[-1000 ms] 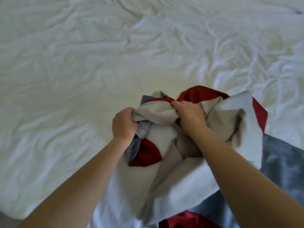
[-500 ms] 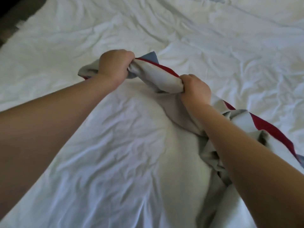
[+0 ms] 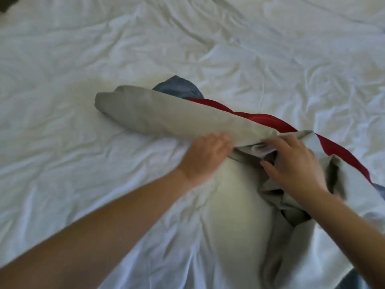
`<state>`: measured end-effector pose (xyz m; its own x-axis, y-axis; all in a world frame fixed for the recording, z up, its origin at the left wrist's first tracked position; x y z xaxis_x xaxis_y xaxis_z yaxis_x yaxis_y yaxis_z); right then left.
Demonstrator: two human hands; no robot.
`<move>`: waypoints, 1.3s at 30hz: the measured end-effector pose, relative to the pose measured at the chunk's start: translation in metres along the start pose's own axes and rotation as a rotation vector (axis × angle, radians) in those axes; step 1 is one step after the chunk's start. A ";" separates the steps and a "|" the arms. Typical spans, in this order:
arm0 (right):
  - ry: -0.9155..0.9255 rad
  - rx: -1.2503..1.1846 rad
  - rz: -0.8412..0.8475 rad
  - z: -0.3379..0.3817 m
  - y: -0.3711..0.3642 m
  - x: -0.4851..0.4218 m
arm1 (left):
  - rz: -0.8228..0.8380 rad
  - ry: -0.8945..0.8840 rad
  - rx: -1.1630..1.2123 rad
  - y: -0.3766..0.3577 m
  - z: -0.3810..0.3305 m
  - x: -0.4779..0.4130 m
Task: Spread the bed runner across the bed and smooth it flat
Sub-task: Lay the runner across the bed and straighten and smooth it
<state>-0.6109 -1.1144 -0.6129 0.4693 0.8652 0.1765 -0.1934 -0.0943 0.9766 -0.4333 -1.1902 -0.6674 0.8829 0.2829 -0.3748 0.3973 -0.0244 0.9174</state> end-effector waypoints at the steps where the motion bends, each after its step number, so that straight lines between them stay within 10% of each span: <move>1: -0.042 0.055 -0.001 -0.013 0.000 0.009 | -0.006 -0.070 0.024 -0.008 -0.020 0.000; 7: -0.418 0.542 0.075 -0.096 -0.013 0.015 | 0.018 -0.105 0.076 -0.043 -0.081 -0.027; 10: -0.495 0.339 0.258 -0.133 -0.028 0.017 | 0.291 0.038 0.095 -0.061 -0.068 -0.048; 17: -0.312 -0.093 0.189 -0.163 -0.009 0.022 | 0.547 0.090 -0.067 -0.086 -0.026 -0.098; 25: -0.371 0.056 0.047 -0.217 -0.004 -0.011 | 0.665 0.060 -0.113 -0.109 -0.050 -0.115; 32: -0.204 -0.052 0.029 -0.176 -0.014 -0.010 | 0.351 -0.308 -0.154 -0.039 -0.083 -0.021; 39: 0.020 0.054 0.122 -0.087 -0.055 0.021 | 0.544 -0.201 -0.173 0.046 -0.035 0.111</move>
<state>-0.6656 -1.0481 -0.6732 0.4278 0.8552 0.2926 -0.2012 -0.2255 0.9533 -0.3254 -1.1263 -0.6619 0.9847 0.0863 0.1515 -0.1559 0.0465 0.9867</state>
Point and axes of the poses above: each hand's wrist, its own x-axis away from the middle knuckle, its own y-axis out of the back of the hand, z = x × y, the point moved 3 cm from there along -x, towards the middle knuckle, and after that the axes turned 15 degrees about -y, right-handed, at the moved point
